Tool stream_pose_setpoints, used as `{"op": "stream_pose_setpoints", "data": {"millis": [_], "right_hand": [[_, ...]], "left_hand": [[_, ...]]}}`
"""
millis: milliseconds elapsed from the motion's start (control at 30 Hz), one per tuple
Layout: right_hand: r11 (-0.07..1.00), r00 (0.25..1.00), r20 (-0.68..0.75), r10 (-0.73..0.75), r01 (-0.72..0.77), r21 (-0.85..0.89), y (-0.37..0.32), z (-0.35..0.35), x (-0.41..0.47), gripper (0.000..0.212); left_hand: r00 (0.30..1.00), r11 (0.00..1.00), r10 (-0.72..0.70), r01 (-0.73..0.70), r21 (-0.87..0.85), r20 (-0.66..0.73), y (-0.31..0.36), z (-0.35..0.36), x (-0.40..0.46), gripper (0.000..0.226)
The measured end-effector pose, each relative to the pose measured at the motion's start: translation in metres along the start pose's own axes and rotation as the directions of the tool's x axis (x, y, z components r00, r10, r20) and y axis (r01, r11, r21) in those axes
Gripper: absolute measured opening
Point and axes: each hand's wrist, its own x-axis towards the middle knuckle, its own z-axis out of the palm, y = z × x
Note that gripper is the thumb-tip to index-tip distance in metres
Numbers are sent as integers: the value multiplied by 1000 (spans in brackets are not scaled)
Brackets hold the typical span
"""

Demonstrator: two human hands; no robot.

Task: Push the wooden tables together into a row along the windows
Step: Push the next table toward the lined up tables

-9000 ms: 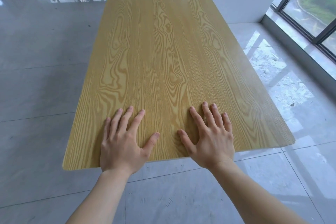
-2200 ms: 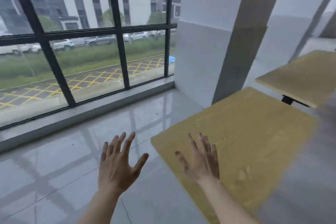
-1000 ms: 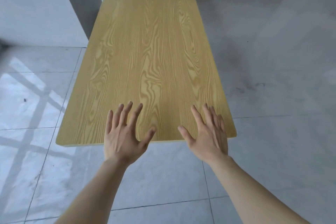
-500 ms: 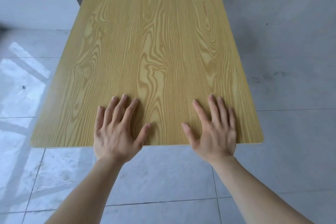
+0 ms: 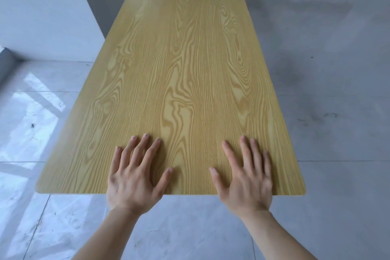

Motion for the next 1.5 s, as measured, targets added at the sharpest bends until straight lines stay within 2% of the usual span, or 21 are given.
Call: {"op": "stream_pose_setpoints", "data": {"millis": [667,1067,1333,1500], "right_hand": [[1000,1000,-9,10,-11,-15,-16,37,161,73],[1000,1000,21,7,-6,-18,-17,35,160,72],[1000,988,150,23,-23,-3,-19,20,161,78],[1000,982,189,15,-20,23,-11,-20,170,81]], "left_hand": [[1000,1000,13,-14,8,22,-29,19,165,78],[999,1000,23,-24,18,47,-30,19,165,79],[999,999,19,-18,-31,46,-27,11,161,81],[1000,998,17,-15,-68,20,3,-16,163,79]]}}
